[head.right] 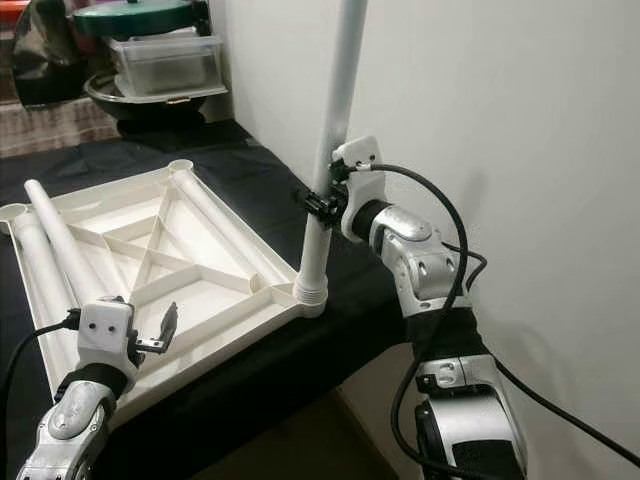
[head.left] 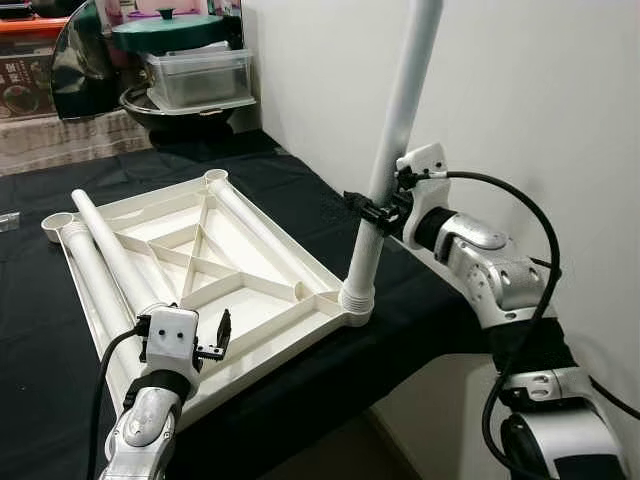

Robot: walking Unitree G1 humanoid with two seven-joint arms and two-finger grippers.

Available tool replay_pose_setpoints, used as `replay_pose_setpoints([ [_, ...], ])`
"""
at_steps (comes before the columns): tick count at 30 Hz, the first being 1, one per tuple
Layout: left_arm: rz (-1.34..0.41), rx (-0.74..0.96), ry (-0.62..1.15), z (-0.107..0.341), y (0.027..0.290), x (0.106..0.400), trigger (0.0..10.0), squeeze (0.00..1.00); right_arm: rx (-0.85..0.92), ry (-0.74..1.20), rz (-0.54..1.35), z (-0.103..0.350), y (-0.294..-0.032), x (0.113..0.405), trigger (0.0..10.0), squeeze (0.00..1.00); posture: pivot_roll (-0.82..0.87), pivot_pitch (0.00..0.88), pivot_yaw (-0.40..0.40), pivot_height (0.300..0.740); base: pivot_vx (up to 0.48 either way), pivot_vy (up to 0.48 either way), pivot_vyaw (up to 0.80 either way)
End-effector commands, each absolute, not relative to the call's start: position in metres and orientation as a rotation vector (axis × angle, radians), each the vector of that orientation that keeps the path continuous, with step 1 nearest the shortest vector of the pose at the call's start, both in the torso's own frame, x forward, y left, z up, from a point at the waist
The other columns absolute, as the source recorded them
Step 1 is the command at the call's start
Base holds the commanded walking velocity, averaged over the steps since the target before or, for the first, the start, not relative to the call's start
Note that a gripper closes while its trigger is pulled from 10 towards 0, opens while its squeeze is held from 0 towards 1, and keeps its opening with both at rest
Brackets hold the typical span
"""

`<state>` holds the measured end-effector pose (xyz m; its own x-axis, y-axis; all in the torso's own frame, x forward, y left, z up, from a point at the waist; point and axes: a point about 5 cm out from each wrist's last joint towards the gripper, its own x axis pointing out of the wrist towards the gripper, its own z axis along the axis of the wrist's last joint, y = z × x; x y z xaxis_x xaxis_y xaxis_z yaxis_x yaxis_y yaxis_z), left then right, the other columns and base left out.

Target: Building children table

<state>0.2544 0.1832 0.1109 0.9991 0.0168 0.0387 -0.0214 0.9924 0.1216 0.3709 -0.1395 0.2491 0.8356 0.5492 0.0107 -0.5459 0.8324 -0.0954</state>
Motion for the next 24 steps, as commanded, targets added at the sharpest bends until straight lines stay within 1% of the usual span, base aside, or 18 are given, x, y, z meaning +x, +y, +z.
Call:
replay_pose_setpoints([
  [1, 0.015, 0.128, -0.030, 0.108, 0.185, 0.254, 10.0, 0.00, -0.085, -0.054, 0.558, 0.252, -0.145, 0.373, 0.0, 0.00, 0.00, 0.000, -0.048, 0.740, 0.000, 0.000, 0.00],
  [6, 0.015, 0.133, -0.031, 0.109, 0.186, 0.255, 10.0, 0.00, -0.076, -0.037, 0.547, 0.245, -0.146, 0.376, 0.0, 0.00, 0.01, 0.000, -0.045, 0.740, 0.000, 0.000, 0.00],
  [7, 0.014, 0.134, -0.031, 0.109, 0.186, 0.255, 10.0, 0.00, -0.061, -0.013, 0.518, 0.241, -0.146, 0.376, 0.0, 0.00, 0.01, 0.000, -0.043, 0.740, 0.000, 0.000, 0.00],
  [8, 0.013, 0.136, -0.031, 0.109, 0.187, 0.254, 10.0, 0.00, -0.045, 0.038, 0.445, 0.233, -0.145, 0.378, 0.0, 0.00, 0.00, 0.000, -0.041, 0.740, 0.000, 0.000, 0.00],
  [9, 0.013, 0.136, -0.031, 0.109, 0.187, 0.254, 10.0, 0.00, -0.045, 0.038, 0.445, 0.233, -0.145, 0.378, 0.0, 0.00, 0.00, 0.000, -0.041, 0.740, 0.000, 0.000, 0.00],
  [10, 0.011, 0.137, -0.030, 0.109, 0.186, 0.255, 10.0, 0.00, -0.014, 0.096, 0.290, 0.222, -0.146, 0.379, 0.0, 0.00, 0.00, 0.000, -0.040, 0.740, 0.000, 0.000, 0.00],
  [11, 0.010, 0.137, -0.030, 0.109, 0.186, 0.255, 10.0, 0.00, 0.019, 0.140, 0.184, 0.213, -0.146, 0.379, 0.0, 0.00, 0.00, 0.000, -0.042, 0.740, 0.000, 0.000, 0.00],
  [12, 0.010, 0.137, -0.030, 0.109, 0.186, 0.255, 10.0, 0.00, 0.019, 0.140, 0.184, 0.213, -0.146, 0.379, 0.0, 0.00, 0.00, 0.000, -0.042, 0.740, 0.000, 0.000, 0.00],
  [14, 0.006, 0.135, -0.031, 0.109, 0.183, 0.255, 10.0, 0.00, 0.054, 0.211, 0.016, 0.193, -0.142, 0.374, 0.0, 0.00, 0.01, 0.000, -0.039, 0.740, 0.000, 0.000, 0.00],
  [15, 0.006, 0.135, -0.031, 0.109, 0.183, 0.255, 10.0, 0.00, 0.054, 0.211, 0.016, 0.193, -0.142, 0.374, 0.0, 0.00, 0.01, 0.000, -0.039, 0.740, 0.000, 0.000, 0.00],
  [16, 0.003, 0.133, -0.032, 0.110, 0.182, 0.255, 10.0, 0.00, 0.068, 0.278, -0.059, 0.173, -0.129, 0.366, 0.0, 0.00, 0.01, 0.000, -0.039, 0.740, 0.000, 0.000, 0.00],
  [18, 0.002, 0.133, -0.031, 0.110, 0.182, 0.254, 10.0, 0.00, 0.072, 0.298, -0.073, 0.168, -0.124, 0.364, 0.0, 0.00, 0.01, 0.000, -0.039, 0.740, 0.000, 0.000, 0.00],
  [19, 0.004, 0.137, -0.028, 0.108, 0.183, 0.254, 10.0, 0.00, 0.091, 0.313, -0.099, 0.163, -0.113, 0.364, 0.0, 0.00, 0.00, 0.000, -0.050, 0.740, 0.000, 0.000, 0.00],
  [21, 0.004, 0.137, -0.028, 0.108, 0.183, 0.254, 10.0, 0.00, 0.091, 0.313, -0.099, 0.163, -0.113, 0.364, 0.0, 0.00, 0.00, 0.000, -0.050, 0.740, 0.000, 0.000, 0.00],
  [24, 0.013, 0.137, -0.028, 0.109, 0.185, 0.254, 10.0, 0.00, 0.102, 0.310, -0.129, 0.165, -0.105, 0.368, 0.0, 0.00, 0.00, 0.000, -0.058, 0.740, 0.000, 0.000, 0.00],
])
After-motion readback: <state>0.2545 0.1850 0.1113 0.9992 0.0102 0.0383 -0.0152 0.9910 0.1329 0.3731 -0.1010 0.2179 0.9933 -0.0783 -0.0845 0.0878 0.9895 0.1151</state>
